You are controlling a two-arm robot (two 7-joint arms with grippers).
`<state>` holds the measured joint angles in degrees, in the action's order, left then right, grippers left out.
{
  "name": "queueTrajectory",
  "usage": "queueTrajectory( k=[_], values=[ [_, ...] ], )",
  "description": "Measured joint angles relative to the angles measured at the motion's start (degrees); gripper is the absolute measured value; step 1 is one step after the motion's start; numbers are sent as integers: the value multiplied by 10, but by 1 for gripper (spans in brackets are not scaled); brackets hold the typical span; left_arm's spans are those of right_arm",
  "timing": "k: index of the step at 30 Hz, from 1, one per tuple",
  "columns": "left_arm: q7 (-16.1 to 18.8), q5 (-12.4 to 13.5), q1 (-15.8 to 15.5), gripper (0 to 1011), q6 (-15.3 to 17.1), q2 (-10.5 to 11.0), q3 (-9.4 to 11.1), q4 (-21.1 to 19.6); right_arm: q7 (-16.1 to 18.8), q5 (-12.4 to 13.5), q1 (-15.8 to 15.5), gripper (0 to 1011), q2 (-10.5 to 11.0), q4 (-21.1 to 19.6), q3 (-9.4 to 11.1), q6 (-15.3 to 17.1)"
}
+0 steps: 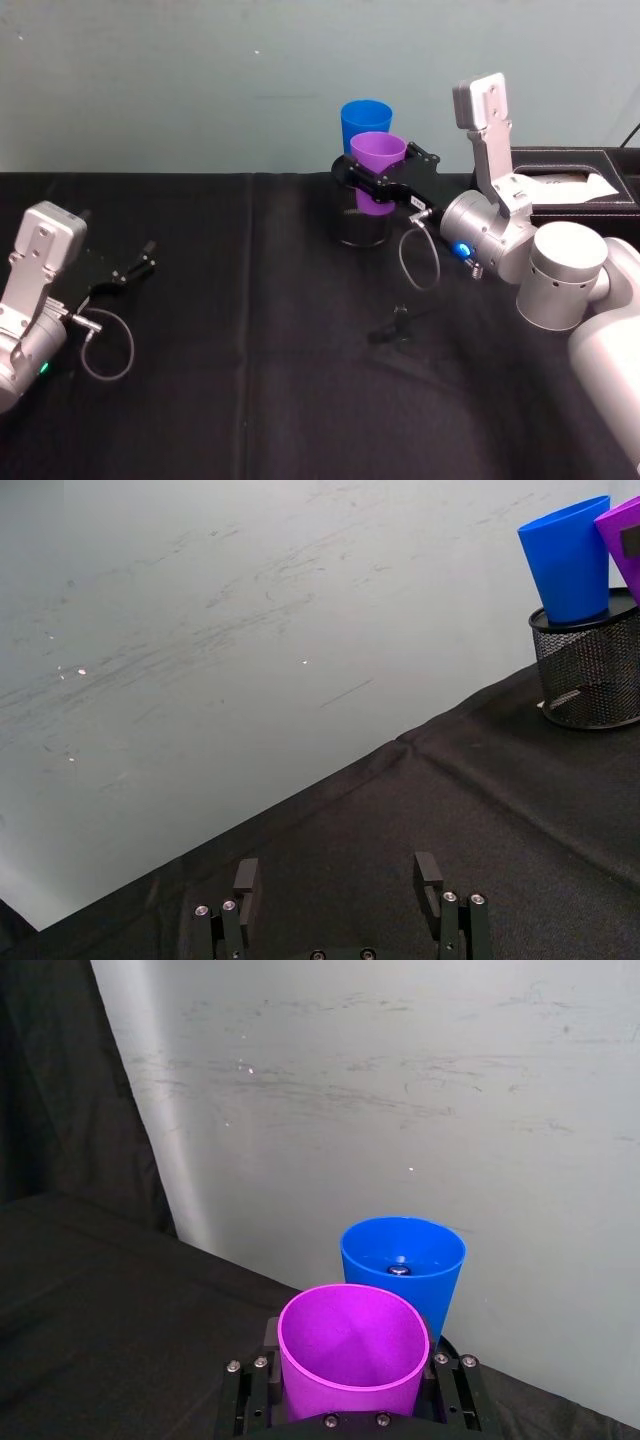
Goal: Pick up one cup with a gripper and tap it against the other cup.
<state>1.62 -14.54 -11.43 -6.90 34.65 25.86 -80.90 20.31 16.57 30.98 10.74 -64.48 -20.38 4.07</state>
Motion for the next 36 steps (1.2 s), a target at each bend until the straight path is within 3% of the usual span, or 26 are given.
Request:
queueTrajectory(
  k=[36],
  values=[
    [0, 0, 0, 1000, 0, 0, 0, 0, 0, 0, 0, 734, 0, 0, 0, 0]
  ],
)
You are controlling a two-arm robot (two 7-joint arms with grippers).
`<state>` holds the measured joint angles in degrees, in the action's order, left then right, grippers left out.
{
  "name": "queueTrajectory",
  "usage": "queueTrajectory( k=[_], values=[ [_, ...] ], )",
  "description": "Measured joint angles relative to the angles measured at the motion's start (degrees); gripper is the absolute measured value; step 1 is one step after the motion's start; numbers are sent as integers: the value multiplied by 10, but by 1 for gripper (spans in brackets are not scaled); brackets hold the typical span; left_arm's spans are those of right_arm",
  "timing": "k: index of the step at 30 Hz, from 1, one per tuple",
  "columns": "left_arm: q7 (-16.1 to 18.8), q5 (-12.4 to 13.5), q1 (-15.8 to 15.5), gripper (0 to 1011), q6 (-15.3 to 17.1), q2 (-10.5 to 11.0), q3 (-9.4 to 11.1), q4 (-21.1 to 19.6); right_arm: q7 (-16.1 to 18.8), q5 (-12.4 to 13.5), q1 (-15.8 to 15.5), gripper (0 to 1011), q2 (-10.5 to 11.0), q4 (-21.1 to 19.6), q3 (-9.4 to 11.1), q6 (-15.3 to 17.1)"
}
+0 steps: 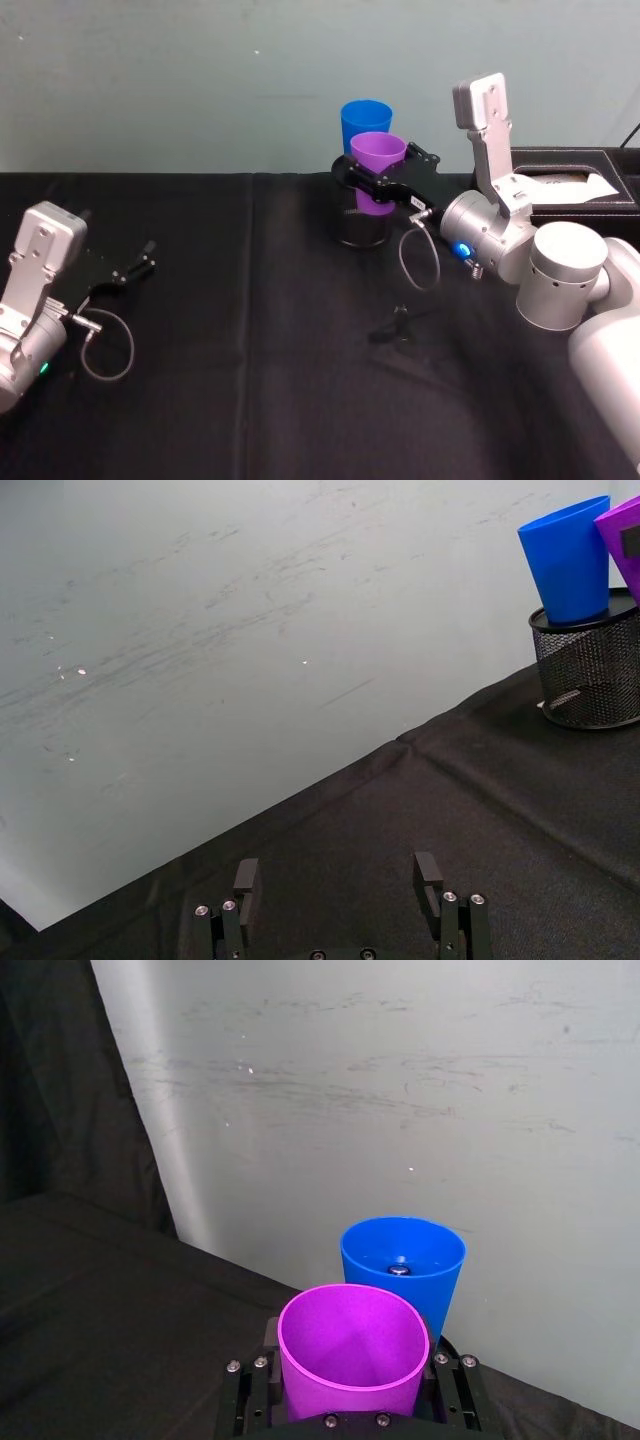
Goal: Pick up one cup with a gripper and tap it against the other cup.
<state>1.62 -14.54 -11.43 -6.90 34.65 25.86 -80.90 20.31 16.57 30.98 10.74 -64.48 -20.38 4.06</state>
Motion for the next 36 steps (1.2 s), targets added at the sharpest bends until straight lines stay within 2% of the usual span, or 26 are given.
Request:
queueTrajectory(
  k=[36],
  values=[
    [0, 0, 0, 1000, 0, 0, 0, 0, 0, 0, 0, 735, 0, 0, 0, 0]
  ],
)
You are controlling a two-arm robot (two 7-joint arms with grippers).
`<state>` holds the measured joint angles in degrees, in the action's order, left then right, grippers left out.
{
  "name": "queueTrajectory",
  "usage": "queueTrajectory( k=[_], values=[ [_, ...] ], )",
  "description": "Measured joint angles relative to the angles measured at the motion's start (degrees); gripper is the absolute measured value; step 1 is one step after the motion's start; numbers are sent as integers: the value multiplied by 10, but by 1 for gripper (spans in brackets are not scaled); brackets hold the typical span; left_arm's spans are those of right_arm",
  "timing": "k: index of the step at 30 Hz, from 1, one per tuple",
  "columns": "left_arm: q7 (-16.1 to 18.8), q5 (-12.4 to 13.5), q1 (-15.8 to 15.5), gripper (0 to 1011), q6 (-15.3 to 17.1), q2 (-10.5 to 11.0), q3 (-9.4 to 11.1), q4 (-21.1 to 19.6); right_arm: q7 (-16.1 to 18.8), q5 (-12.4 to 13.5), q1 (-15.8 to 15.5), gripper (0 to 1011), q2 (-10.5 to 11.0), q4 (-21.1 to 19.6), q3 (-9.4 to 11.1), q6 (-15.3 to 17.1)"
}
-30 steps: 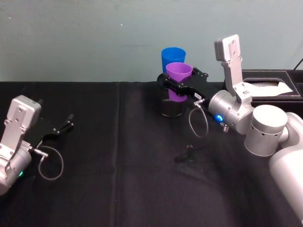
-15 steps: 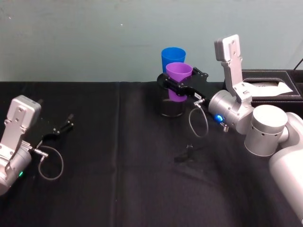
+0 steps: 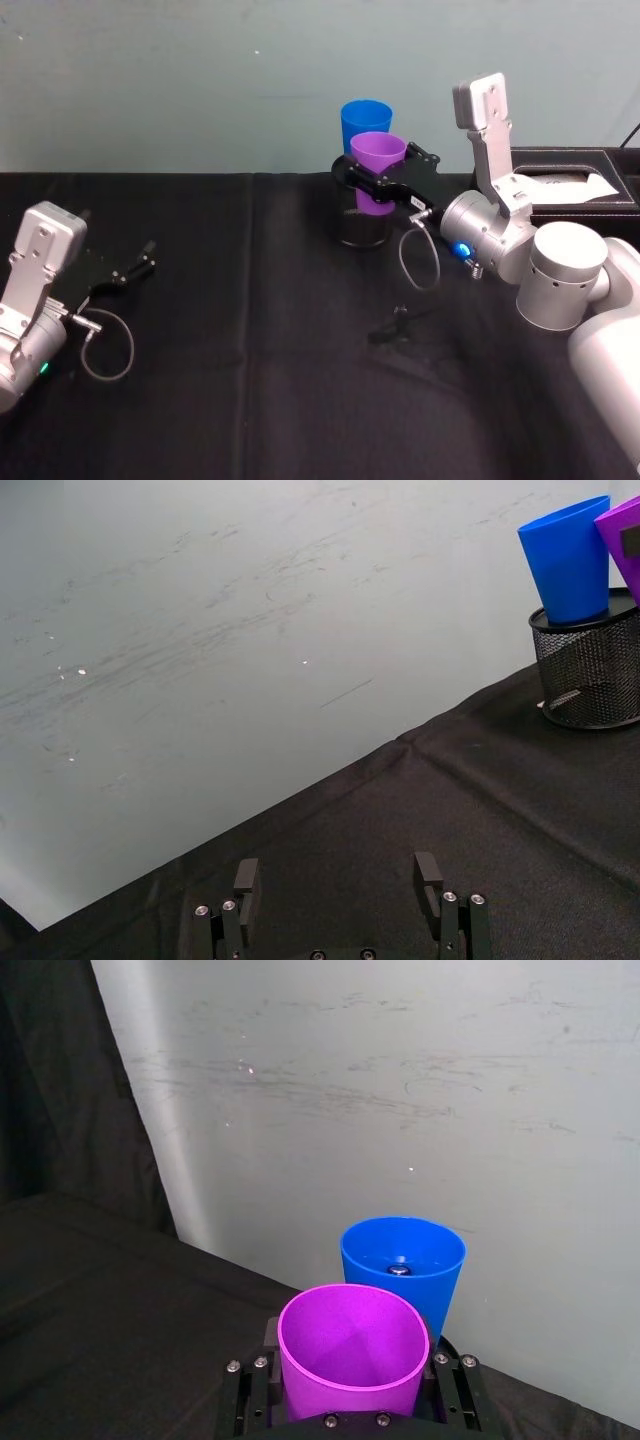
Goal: Pick up one cup with a gripper and tap it against the other cup.
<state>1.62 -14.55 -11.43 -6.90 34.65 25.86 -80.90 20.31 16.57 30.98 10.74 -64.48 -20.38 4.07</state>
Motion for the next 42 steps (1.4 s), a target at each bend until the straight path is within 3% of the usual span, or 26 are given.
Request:
queueTrajectory(
  k=[42],
  values=[
    [0, 0, 0, 1000, 0, 0, 0, 0, 0, 0, 0, 734, 0, 0, 0, 0]
  ],
)
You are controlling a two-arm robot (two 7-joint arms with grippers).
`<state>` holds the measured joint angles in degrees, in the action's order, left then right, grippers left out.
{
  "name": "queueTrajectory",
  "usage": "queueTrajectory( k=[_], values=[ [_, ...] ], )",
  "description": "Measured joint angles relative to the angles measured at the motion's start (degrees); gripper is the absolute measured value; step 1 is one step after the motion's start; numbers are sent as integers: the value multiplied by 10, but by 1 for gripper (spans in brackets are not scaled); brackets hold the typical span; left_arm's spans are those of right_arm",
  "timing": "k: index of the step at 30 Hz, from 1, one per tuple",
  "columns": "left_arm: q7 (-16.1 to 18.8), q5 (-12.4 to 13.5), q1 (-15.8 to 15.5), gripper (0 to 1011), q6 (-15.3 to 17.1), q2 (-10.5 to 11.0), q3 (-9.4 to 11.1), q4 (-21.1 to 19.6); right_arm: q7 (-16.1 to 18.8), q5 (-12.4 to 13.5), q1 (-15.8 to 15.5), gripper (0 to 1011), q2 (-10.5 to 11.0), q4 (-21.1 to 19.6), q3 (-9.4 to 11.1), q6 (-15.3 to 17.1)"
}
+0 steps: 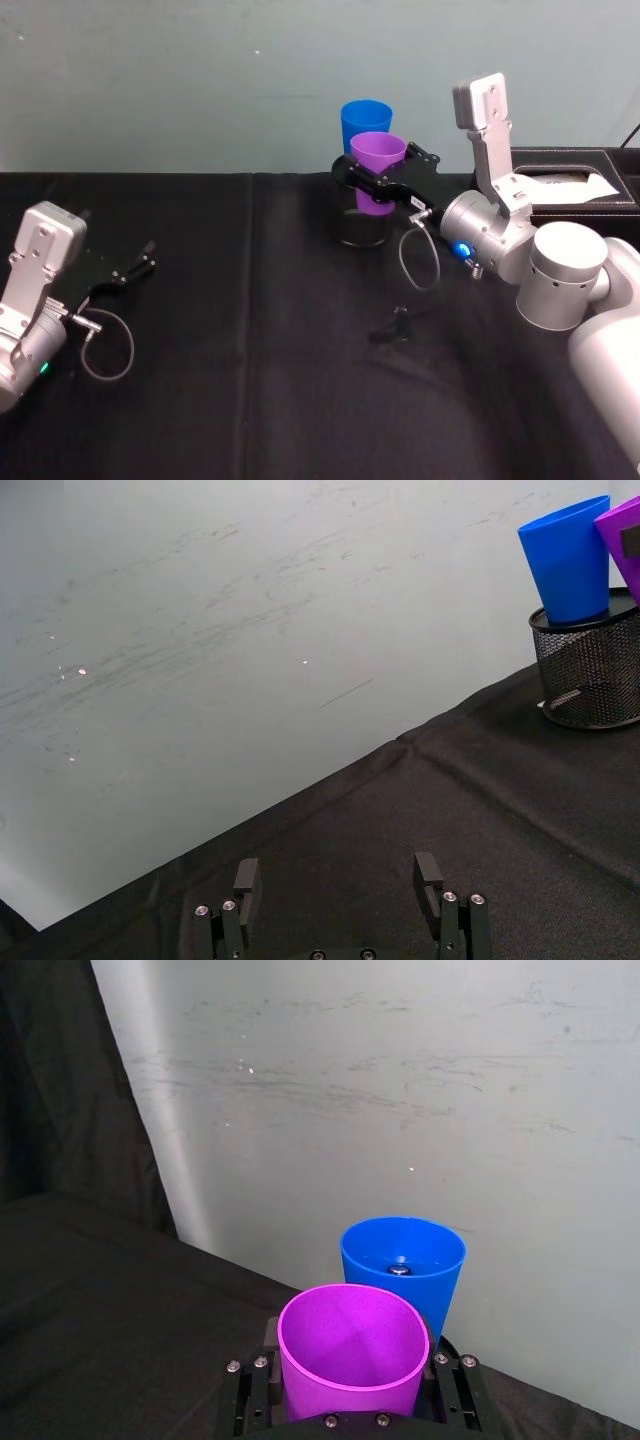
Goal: Pick up one cup with a gripper and tap it against the other cup.
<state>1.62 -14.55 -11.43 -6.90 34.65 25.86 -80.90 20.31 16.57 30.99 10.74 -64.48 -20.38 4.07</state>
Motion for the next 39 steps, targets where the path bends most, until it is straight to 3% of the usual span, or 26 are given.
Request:
queueTrajectory(
  k=[39],
  values=[
    [0, 0, 0, 1000, 0, 0, 0, 0, 0, 0, 0, 734, 0, 0, 0, 0]
  ],
)
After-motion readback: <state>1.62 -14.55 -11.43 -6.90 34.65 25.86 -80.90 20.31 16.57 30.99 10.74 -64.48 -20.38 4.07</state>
